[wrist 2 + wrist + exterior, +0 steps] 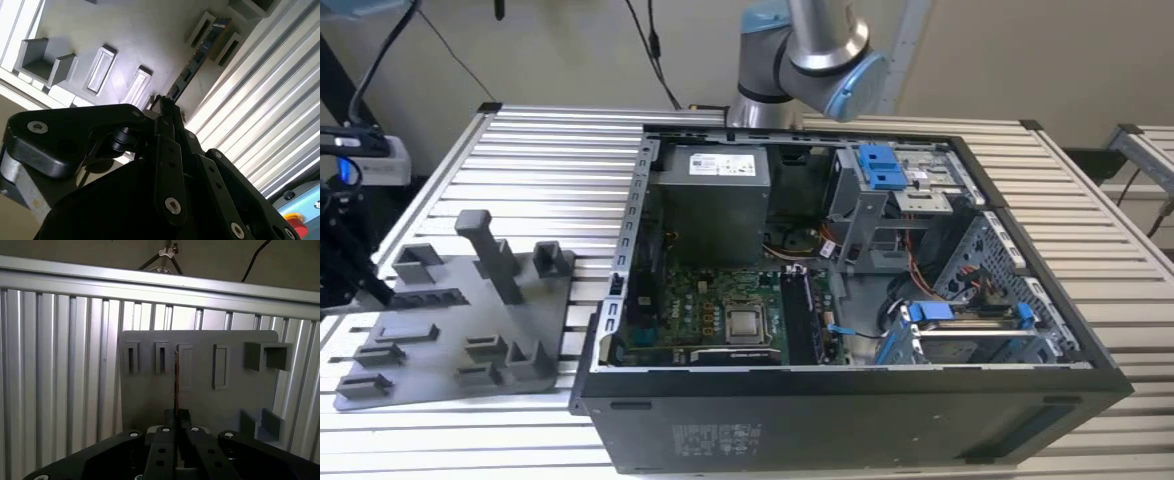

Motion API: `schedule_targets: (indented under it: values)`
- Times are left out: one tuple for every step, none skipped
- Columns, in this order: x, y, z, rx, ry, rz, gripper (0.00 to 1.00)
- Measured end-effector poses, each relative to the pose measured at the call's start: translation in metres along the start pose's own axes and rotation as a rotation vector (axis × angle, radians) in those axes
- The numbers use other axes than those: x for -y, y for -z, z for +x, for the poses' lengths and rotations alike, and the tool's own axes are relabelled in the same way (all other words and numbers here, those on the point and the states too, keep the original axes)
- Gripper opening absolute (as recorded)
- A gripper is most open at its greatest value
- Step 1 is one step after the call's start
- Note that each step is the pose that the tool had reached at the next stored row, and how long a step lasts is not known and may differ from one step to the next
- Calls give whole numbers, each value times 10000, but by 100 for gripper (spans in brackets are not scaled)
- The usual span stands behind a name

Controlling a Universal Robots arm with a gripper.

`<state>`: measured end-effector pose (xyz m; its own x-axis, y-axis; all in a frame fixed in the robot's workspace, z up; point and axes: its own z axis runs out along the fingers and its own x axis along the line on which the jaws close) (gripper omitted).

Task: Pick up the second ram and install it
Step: 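Pick up the second ram and move it above second insertion slot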

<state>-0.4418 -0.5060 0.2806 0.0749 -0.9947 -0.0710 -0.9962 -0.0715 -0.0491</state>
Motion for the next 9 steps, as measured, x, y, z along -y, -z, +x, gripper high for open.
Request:
schedule_targets:
  values:
    - [1, 20, -1, 0, 0, -1, 14]
    - [2, 36, -3, 0, 0, 0, 14]
    - [3, 47, -3, 0, -3, -1, 14]
    - [3, 57, -4, -1, -15, -4, 14]
    - [4, 68, -5, 0, -31, -11, 14]
    - [4, 78, -6, -1, -46, -18, 14]
    - [4, 87, -6, -1, -62, -23, 14]
    - [5, 96, -7, -1, -79, -26, 14]
    - [5, 104, -7, -2, -99, -27, 14]
